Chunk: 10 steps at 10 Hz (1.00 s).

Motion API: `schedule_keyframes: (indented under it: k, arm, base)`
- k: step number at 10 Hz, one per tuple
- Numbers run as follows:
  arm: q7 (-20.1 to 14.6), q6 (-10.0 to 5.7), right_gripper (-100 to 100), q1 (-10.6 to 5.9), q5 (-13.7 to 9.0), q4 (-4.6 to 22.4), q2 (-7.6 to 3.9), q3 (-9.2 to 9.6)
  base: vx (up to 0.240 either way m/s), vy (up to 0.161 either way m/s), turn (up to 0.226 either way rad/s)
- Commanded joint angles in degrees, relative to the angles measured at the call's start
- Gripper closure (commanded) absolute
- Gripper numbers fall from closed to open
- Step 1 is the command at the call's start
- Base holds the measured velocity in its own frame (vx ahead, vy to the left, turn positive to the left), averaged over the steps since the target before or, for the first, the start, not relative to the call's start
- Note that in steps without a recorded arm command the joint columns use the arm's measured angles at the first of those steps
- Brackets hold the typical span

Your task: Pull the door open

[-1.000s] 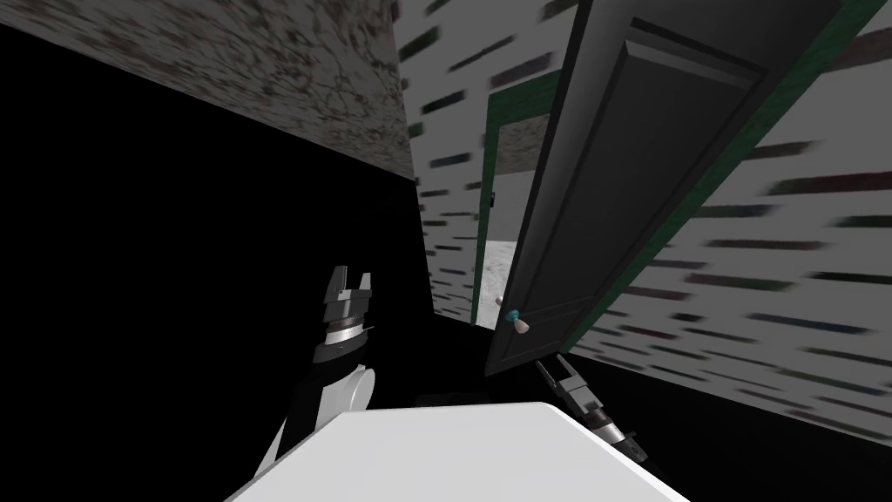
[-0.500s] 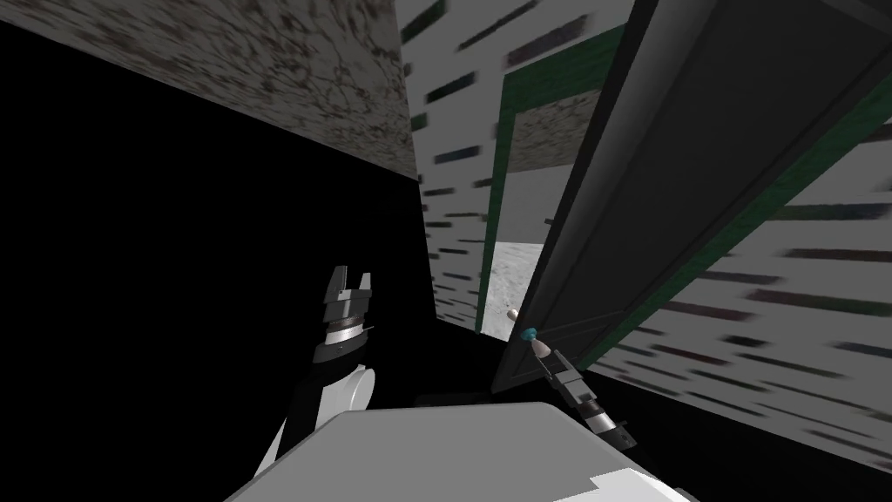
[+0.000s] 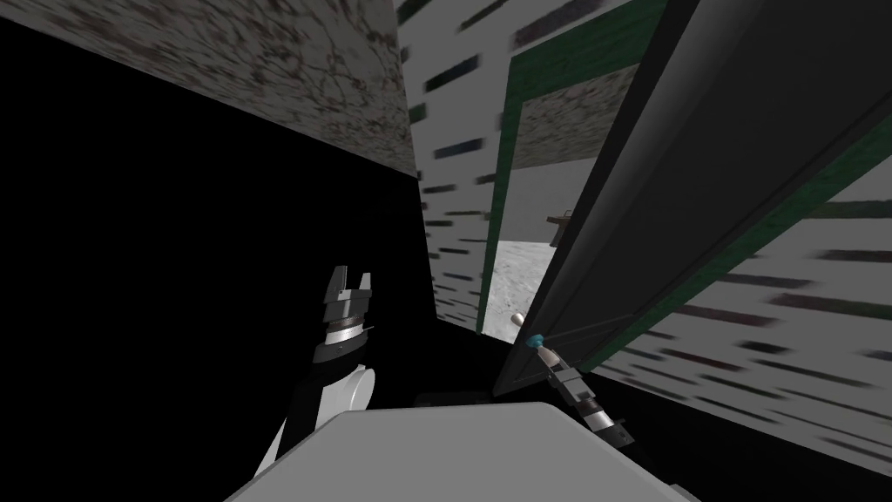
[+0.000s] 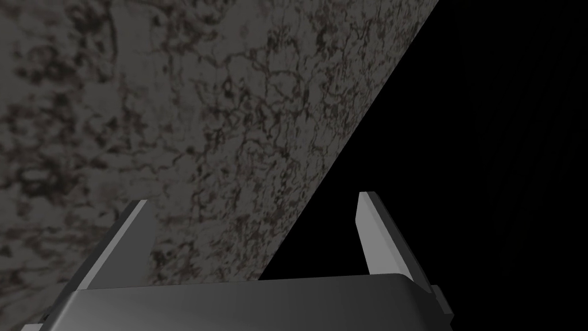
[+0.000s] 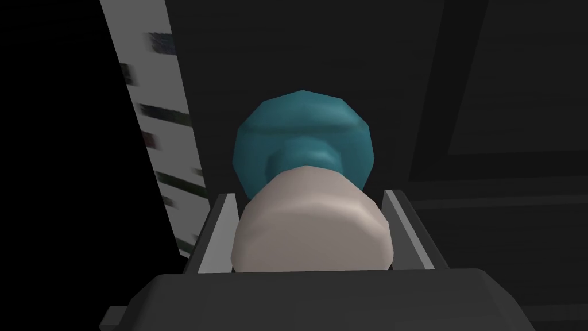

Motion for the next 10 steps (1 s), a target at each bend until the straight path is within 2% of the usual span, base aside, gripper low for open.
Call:
schedule_keyframes:
  k: [1, 3, 10]
  arm:
    - [0.0, -0.11, 100, 0.11, 0.0, 0.0, 0.04, 0.01]
    - [0.0, -0.11, 100, 0.11, 0.0, 0.0, 0.04, 0.01]
    - [-1.1, -1.70, 100, -0.28, 1.1, 1.3, -0.53, 1.18]
  base:
    - [-0.012, -0.004, 0.000]
    - [-0.003, -0.001, -0.002]
    - [-0.200, -0.095, 0.169]
